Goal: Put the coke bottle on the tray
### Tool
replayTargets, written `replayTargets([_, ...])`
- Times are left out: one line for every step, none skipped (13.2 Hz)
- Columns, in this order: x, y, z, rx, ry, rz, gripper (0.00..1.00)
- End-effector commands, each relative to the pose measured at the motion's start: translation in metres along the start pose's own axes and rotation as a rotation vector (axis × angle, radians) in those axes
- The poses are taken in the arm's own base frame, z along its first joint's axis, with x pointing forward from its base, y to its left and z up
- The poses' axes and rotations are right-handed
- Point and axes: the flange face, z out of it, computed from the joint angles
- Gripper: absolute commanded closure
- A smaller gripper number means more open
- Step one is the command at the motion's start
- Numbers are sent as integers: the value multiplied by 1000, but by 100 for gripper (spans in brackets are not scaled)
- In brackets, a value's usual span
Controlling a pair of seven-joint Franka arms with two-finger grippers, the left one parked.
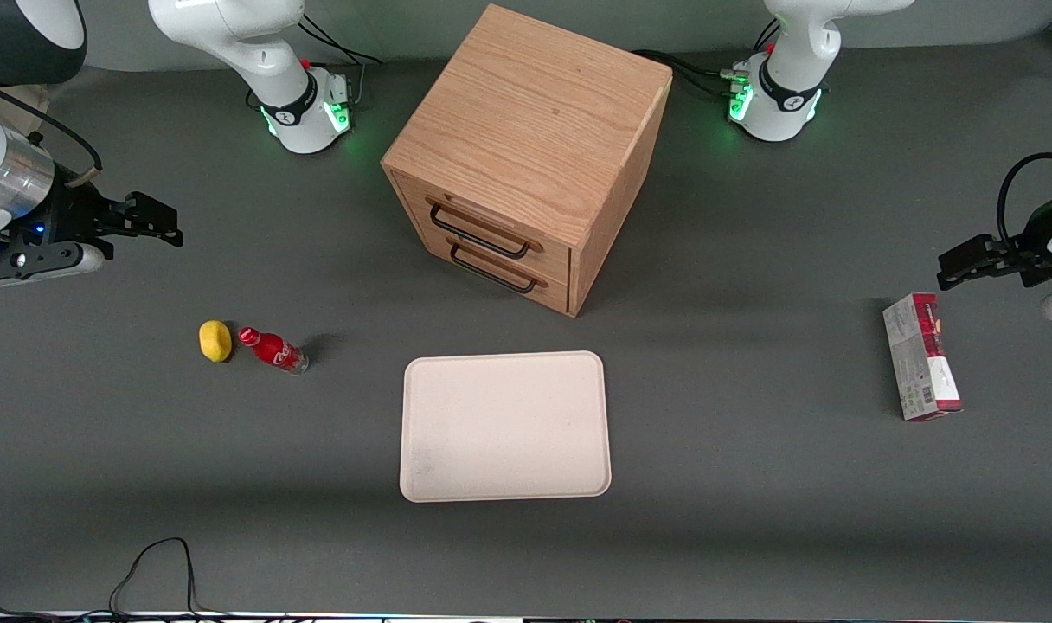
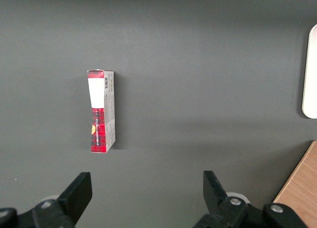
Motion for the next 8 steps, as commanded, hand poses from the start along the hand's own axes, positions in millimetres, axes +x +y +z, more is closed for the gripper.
replayTargets([2, 3, -6, 0, -13, 13, 0])
replayTargets([1, 3, -7, 1, -8, 13, 0])
replayTargets([2, 5, -7, 1, -8, 7, 0])
replayTargets([2, 5, -8, 1, -6, 4, 0])
replayTargets([2, 5, -8, 1, -6, 13, 0])
replayTargets([2, 4, -9, -1, -5, 15, 0])
replayTargets([2, 3, -9, -1, -6, 13, 0])
replayTargets([2, 4, -9, -1, -6, 15, 0])
